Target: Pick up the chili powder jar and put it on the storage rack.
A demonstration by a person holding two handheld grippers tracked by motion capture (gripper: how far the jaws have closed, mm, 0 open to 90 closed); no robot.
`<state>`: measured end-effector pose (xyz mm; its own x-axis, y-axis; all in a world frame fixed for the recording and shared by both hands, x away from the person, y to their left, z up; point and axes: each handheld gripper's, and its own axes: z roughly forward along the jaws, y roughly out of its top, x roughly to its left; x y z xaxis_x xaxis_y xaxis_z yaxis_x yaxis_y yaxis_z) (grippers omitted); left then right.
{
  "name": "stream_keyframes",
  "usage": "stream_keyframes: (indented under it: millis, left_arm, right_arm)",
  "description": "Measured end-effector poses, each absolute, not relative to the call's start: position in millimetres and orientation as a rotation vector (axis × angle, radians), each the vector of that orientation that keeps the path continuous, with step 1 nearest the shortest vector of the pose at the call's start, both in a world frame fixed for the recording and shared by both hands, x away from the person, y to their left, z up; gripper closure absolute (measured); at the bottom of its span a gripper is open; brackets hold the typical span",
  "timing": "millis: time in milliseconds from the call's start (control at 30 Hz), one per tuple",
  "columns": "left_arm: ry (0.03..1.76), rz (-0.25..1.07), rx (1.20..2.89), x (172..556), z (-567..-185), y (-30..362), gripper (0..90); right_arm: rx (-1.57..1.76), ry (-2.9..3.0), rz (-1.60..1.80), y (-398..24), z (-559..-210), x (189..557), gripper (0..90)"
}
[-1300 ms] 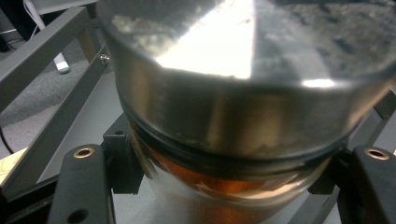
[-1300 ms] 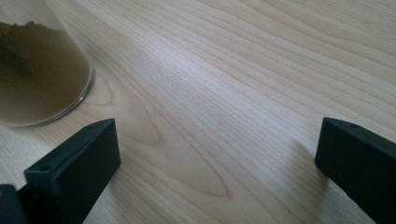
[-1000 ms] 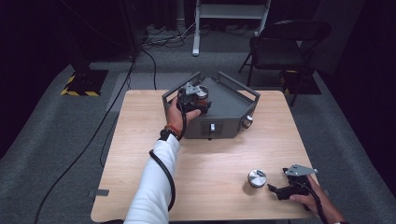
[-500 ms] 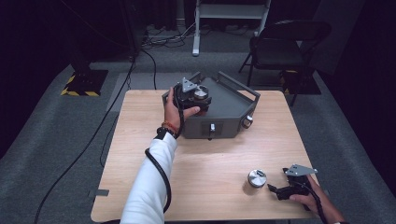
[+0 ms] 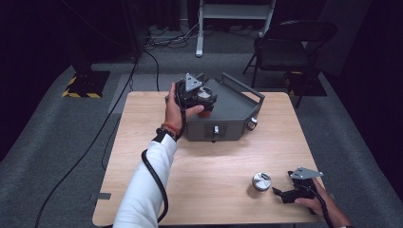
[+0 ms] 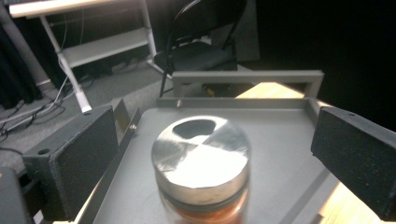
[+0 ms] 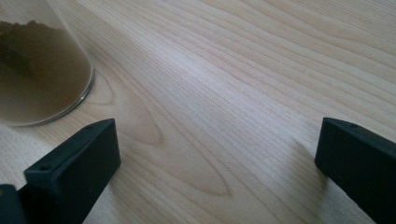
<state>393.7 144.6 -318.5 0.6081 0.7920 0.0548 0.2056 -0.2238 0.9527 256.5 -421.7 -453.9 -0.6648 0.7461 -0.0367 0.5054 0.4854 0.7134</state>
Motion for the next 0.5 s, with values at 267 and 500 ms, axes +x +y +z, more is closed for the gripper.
stream_keyframes:
  millis: [267, 500]
  left_arm:
    - [0.748, 0.665, 1.752, 377.5, -312.9, 147.8, 0.5]
    - [0.673, 0.663, 1.777, 361.1, -312.7, 152.5, 0.5]
  right_arm:
    - [1.052, 2.393, 0.981, -421.6, -453.9, 256.4, 0.0]
    - [1.057, 2.391, 0.98, -421.2, -453.8, 255.8, 0.0]
